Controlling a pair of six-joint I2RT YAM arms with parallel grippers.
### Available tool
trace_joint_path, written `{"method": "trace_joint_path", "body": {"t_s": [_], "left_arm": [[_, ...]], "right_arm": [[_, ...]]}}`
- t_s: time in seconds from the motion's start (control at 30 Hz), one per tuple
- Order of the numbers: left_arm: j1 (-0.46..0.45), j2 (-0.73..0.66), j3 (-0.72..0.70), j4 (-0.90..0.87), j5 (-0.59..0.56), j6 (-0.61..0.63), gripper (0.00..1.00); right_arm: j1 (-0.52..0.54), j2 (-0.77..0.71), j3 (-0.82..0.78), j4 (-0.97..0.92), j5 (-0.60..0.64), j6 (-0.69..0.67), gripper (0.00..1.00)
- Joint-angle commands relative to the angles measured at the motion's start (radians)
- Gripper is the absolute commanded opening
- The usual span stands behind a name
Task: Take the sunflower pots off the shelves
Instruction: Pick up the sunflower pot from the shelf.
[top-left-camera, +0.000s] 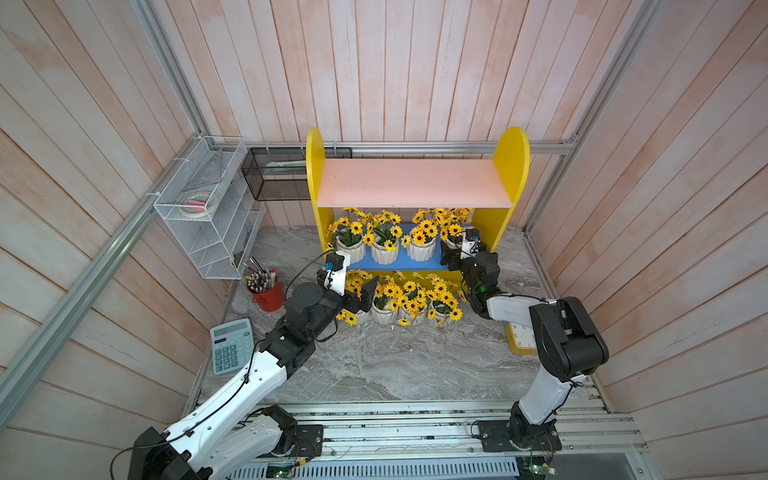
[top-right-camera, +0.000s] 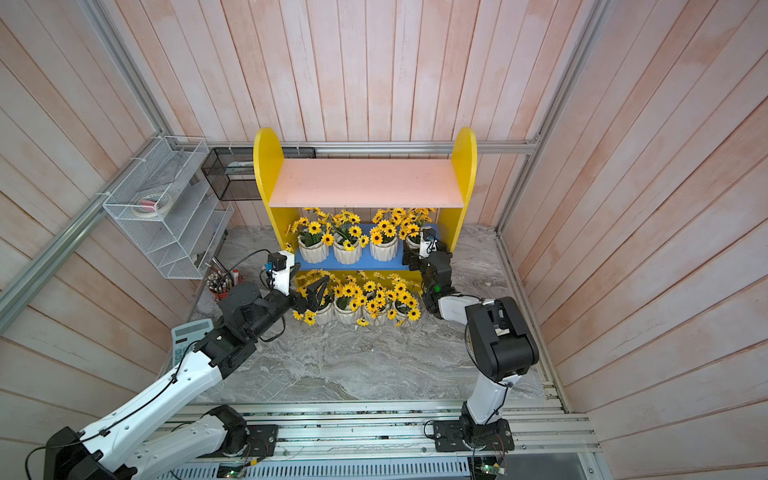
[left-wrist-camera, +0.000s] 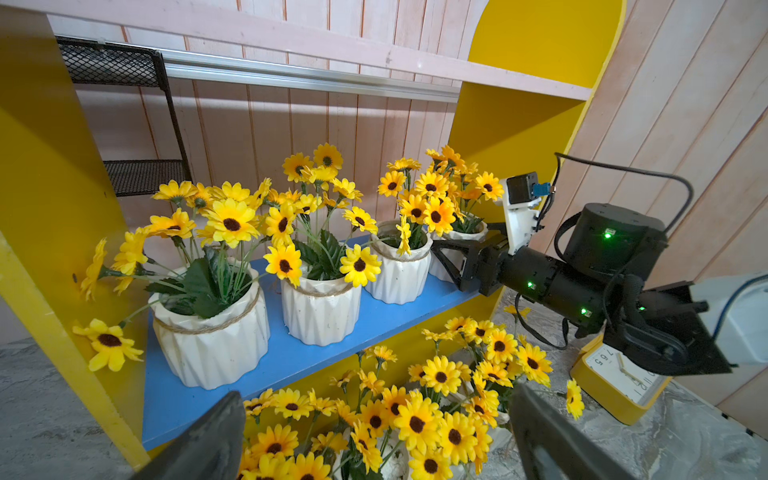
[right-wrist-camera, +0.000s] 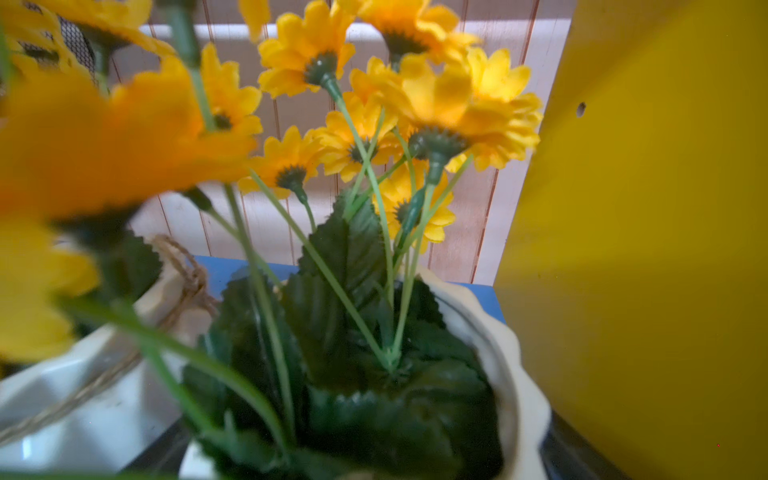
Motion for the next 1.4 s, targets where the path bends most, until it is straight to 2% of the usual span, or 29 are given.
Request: {"method": "trace_joint_path", "body": {"t_s": [0.0, 0.07, 0.17, 0.23, 0.3, 0.37, 0.5, 0.77, 1.07, 1.37], "left_arm": [[-0.005, 0.006, -0.002, 0.024, 0.014, 0.015, 1.00], [-0.005, 0.009, -0.002, 0.020, 0.011, 0.015, 1.00], [-0.005, 0.008, -0.002, 0.024, 0.016, 0.015, 1.00], [-0.005, 0.010, -0.002, 0.024, 0.015, 0.015, 1.00], [-0.005, 0.010, -0.004, 0.024, 0.010, 0.015, 1.00], [-0.006, 0.010, -0.003, 0.026, 0.011, 0.015, 1.00], [-0.005, 0.010, 0.000, 0.020, 0.008, 0.015, 1.00], [-0.006, -0.008, -0.008, 0.029, 0.002, 0.015, 1.00], [-0.006, -0.013, -0.005, 0.030, -0.013, 0.047, 1.00], [-0.006, -0.032, -0.016, 0.038, -0.087, 0.060, 1.00]], "right_arm": [[-0.004, 0.011, -0.009, 0.087, 0.003, -0.025, 0.81], [-0.005, 0.012, -0.007, 0.088, 0.001, -0.030, 0.78], [-0.005, 0.011, -0.013, 0.092, -0.012, -0.037, 0.66], [-0.004, 0.008, -0.020, 0.096, -0.017, -0.035, 0.47], [-0.004, -0.003, -0.038, 0.114, -0.025, -0.027, 0.19], [-0.004, -0.021, -0.052, 0.128, -0.031, -0.018, 0.00], [0.004, -0.080, -0.078, 0.132, -0.032, 0.015, 0.00], [0.051, -0.163, -0.115, 0.175, 0.044, -0.011, 0.00], [0.066, -0.251, -0.168, 0.140, 0.073, -0.003, 0.00], [0.104, -0.357, -0.244, 0.126, 0.130, -0.008, 0.00]]}}
